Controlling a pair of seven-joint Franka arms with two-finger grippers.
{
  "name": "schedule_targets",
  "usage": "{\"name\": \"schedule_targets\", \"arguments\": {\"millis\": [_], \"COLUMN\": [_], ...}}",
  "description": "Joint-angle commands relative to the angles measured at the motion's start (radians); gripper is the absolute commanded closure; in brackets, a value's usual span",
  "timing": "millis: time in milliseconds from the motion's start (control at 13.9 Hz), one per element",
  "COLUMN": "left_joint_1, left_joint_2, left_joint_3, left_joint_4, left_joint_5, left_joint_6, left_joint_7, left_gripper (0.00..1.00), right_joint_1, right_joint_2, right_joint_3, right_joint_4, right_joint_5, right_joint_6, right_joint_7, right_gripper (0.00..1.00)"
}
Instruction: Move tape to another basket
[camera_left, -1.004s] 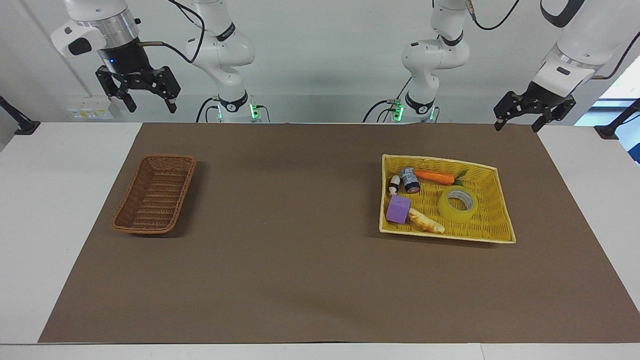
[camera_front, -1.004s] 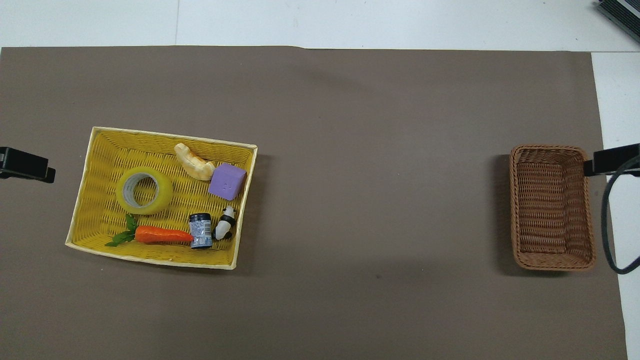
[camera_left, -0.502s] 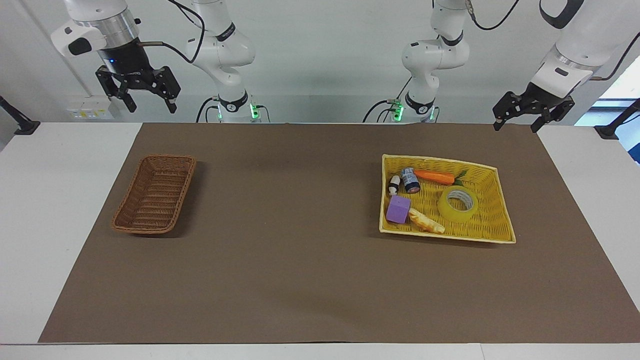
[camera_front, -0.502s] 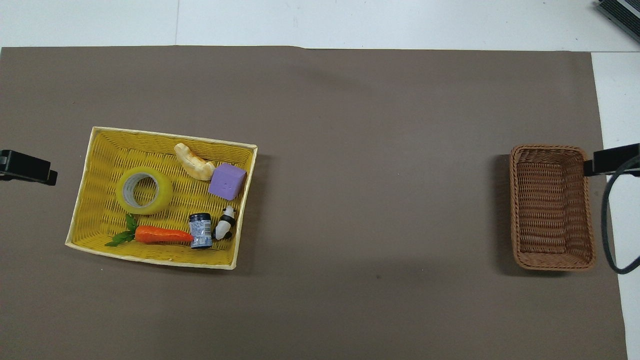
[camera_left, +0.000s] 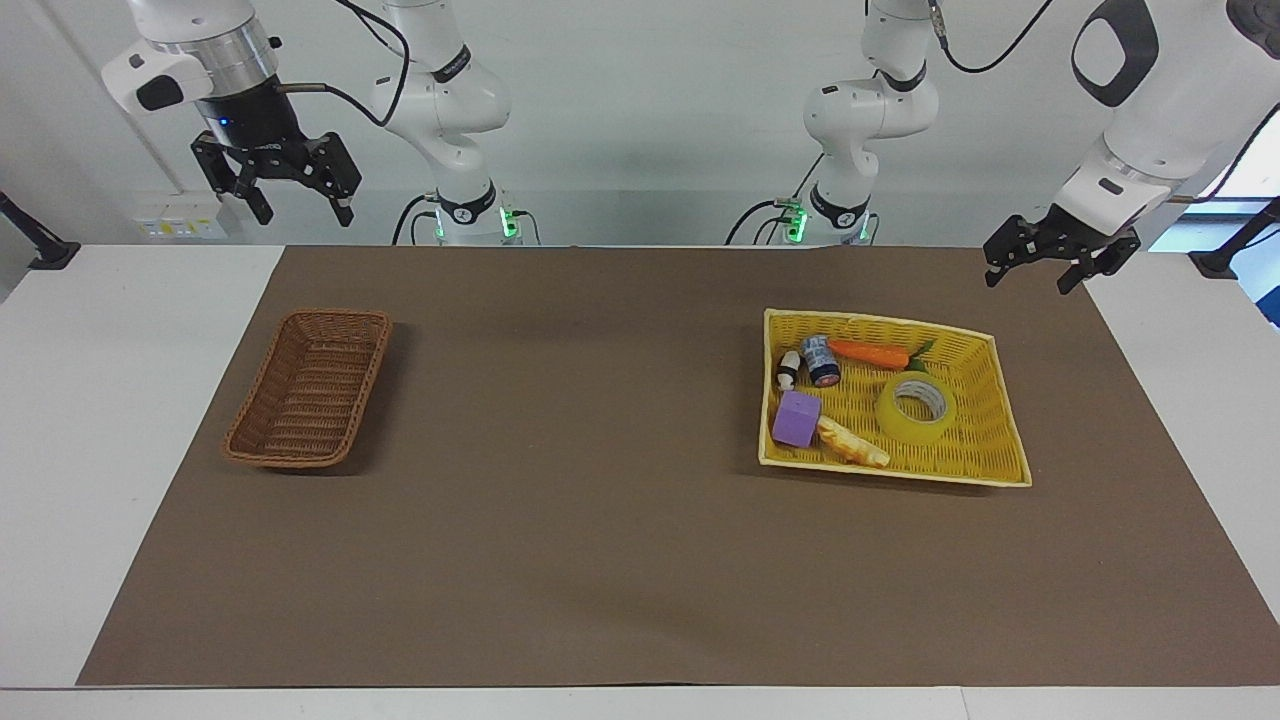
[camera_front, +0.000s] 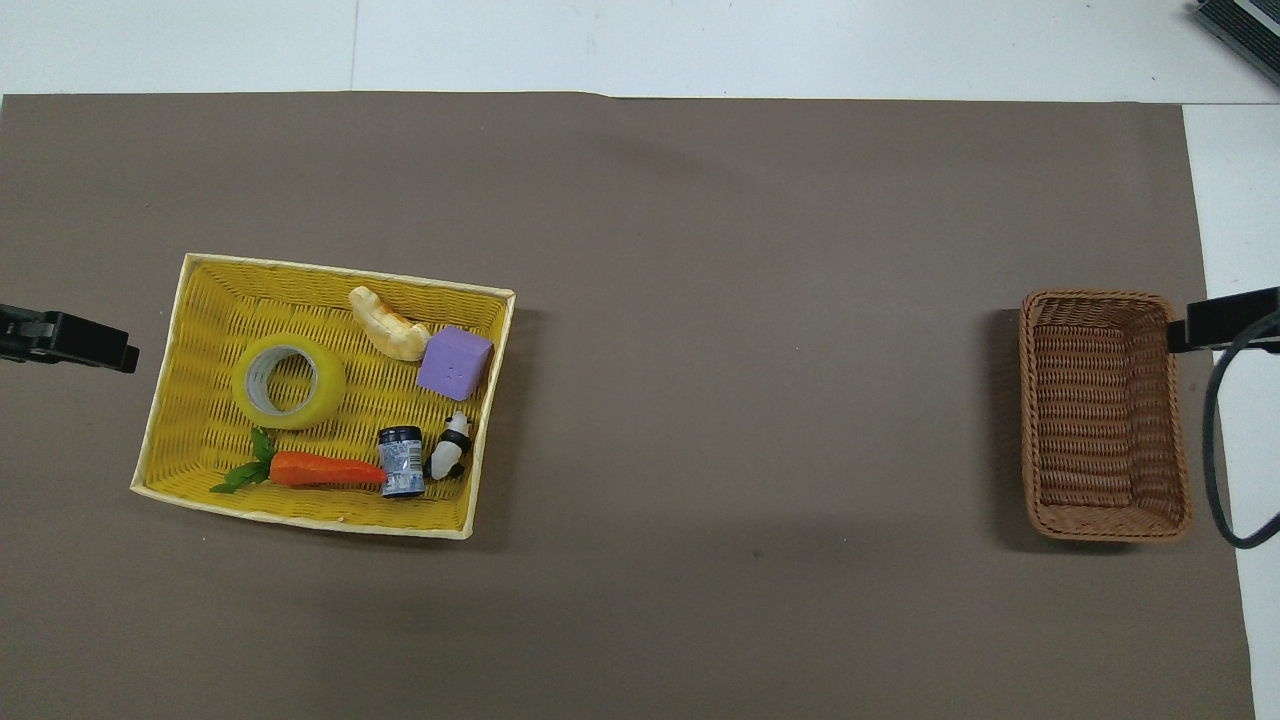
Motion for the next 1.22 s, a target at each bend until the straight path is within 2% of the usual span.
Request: {"name": "schedule_targets", "arguments": {"millis": [0, 143, 574, 861, 933, 1076, 1148], "left_joint_1": [0.009, 0.009, 0.007, 0.006, 0.006, 0.006, 0.009], "left_joint_2": [-0.020, -0.003, 0.175, 0.198, 0.207, 0.211, 0.214], "left_joint_3": [-0.009, -0.009, -0.009, -0.009, -0.009, -0.009, -0.009], "left_joint_4": [-0.135, -0.181, -0.191, -0.296, -0.312, -0.347, -0.353], "left_joint_5": [-0.002, -0.002, 0.000, 0.000, 0.000, 0.000, 0.000], "left_joint_6": [0.141, 0.215, 0.363, 0.482, 0.505, 0.532, 0.536], "left_joint_7": [0.025, 0.025, 0.045, 0.047, 0.047, 0.048, 0.053], "left_gripper": [0.00, 0.00, 0.00, 0.00, 0.07, 0.28, 0.44], "right_joint_1": [-0.011, -0.011, -0.011, -0.011, -0.011, -0.011, -0.011], "right_joint_2": [0.004, 0.004, 0.004, 0.004, 0.004, 0.004, 0.004], "right_joint_3": [0.005, 0.006, 0.005, 0.005, 0.005, 0.005, 0.005], "right_joint_4": [0.013, 0.013, 0.013, 0.013, 0.013, 0.013, 0.013], "right_joint_5": [0.010, 0.010, 0.010, 0.010, 0.010, 0.010, 0.010], "right_joint_6": [-0.021, -0.021, -0.021, -0.021, -0.021, -0.021, -0.021], "right_joint_7": [-0.004, -0.004, -0.004, -0.004, -0.004, -0.004, -0.004], "right_gripper": [0.00, 0.00, 0.00, 0.00, 0.00, 0.00, 0.00]}}
